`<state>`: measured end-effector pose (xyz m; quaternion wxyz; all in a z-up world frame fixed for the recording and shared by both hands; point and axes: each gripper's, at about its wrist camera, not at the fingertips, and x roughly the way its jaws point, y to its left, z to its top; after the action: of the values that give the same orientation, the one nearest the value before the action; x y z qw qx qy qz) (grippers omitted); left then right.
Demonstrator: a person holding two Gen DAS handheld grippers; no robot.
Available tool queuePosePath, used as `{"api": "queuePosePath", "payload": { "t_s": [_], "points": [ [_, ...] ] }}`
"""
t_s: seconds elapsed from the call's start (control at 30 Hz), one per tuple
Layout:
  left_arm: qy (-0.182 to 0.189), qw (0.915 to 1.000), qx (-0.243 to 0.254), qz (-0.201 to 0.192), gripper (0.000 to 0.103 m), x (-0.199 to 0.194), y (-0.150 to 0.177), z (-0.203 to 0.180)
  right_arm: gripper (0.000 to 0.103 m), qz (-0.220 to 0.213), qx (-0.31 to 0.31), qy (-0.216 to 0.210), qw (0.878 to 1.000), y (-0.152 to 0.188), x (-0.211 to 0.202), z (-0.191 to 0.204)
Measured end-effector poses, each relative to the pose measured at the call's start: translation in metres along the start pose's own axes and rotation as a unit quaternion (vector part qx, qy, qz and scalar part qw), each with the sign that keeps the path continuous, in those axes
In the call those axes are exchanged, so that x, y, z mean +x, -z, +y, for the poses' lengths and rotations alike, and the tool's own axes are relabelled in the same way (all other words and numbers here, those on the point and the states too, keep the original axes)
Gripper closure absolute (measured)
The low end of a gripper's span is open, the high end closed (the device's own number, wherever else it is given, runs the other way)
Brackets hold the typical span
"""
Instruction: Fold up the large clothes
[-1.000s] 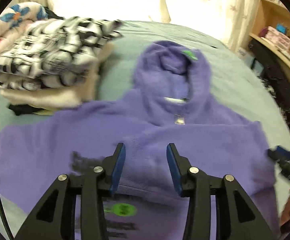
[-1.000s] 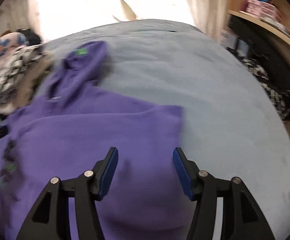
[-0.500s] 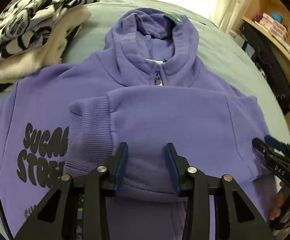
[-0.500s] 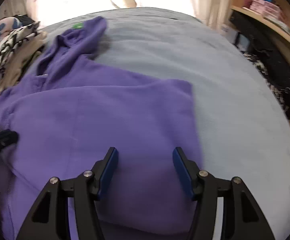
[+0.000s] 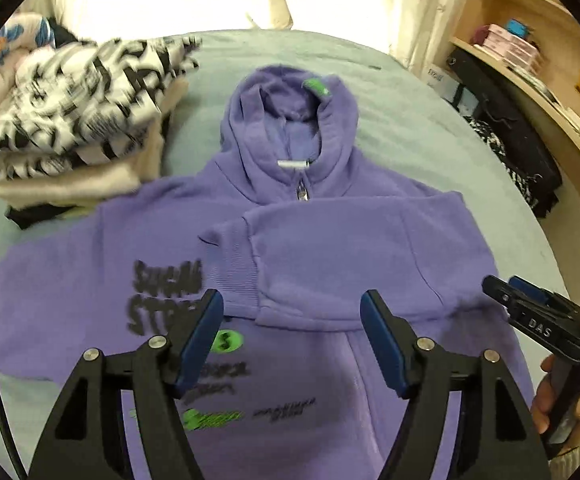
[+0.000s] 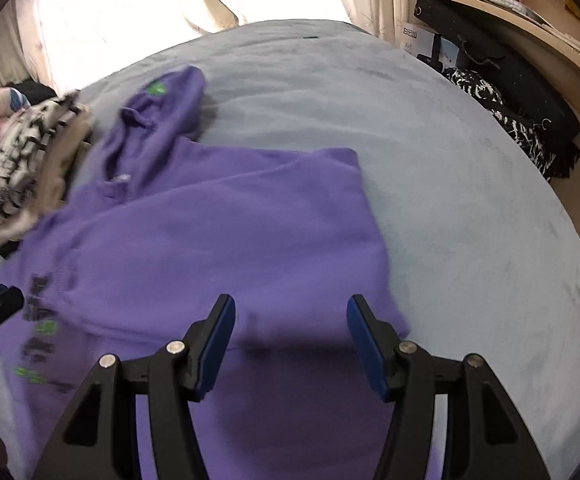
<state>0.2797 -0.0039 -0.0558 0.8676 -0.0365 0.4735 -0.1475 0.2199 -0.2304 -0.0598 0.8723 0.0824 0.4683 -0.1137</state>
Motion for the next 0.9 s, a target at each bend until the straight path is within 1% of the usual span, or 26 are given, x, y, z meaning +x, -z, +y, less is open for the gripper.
{"api": "queuePosePath", "payload": {
  "t_s": [0.07,0.1,0.17,0.3,0.43,0.47,0.5,0.57,0.67,0.77,0.8,0.9],
  "points": [
    [-0.015,0.9997,0.012,-0.012,0.033,-0.021,0.000,0.004,0.044,-0.007,-0.001,-0.009,1.000,0.002,-0.015,0.015],
    [-0.030,0.9992,0.018,-0.021,0.033,-0.037,0.001,0.009,0.044,-0.012,-0.001,-0.014,1.000,0.003,-0.024,0.025],
    [-0.043,0.9983,0.022,-0.032,0.033,-0.058,0.005,0.016,0.044,-0.021,-0.006,-0.024,0.999,0.006,-0.039,0.043],
    [-0.070,0.9955,0.029,-0.056,0.033,-0.105,0.016,0.044,0.044,-0.038,-0.023,-0.045,0.998,0.012,-0.070,0.090],
    [-0.093,0.9926,0.023,-0.075,0.032,-0.140,0.029,0.077,0.044,-0.054,-0.047,-0.061,0.996,0.017,-0.091,0.140],
    [-0.096,0.9921,0.019,-0.078,0.029,-0.145,0.032,0.086,0.044,-0.057,-0.055,-0.066,0.995,0.018,-0.096,0.156],
    [-0.100,0.9915,0.014,-0.082,0.027,-0.151,0.036,0.098,0.044,-0.060,-0.062,-0.071,0.994,0.020,-0.100,0.171],
    [-0.110,0.9899,-0.001,-0.089,0.027,-0.160,0.043,0.122,0.044,-0.066,-0.077,-0.078,0.992,0.024,-0.107,0.197],
    [-0.120,0.9882,-0.035,-0.089,0.027,-0.169,0.056,0.163,0.044,-0.075,-0.096,-0.086,0.989,0.034,-0.113,0.238],
    [-0.118,0.9861,-0.081,-0.085,0.027,-0.172,0.071,0.208,0.044,-0.080,-0.118,-0.091,0.986,0.044,-0.115,0.275],
    [-0.117,0.9843,-0.102,-0.084,0.027,-0.174,0.078,0.228,0.044,-0.083,-0.125,-0.094,0.984,0.048,-0.115,0.288],
    [-0.110,0.9794,-0.150,-0.079,0.027,-0.173,0.095,0.267,0.044,-0.082,-0.144,-0.099,0.981,0.057,-0.111,0.319]
  ]
}}
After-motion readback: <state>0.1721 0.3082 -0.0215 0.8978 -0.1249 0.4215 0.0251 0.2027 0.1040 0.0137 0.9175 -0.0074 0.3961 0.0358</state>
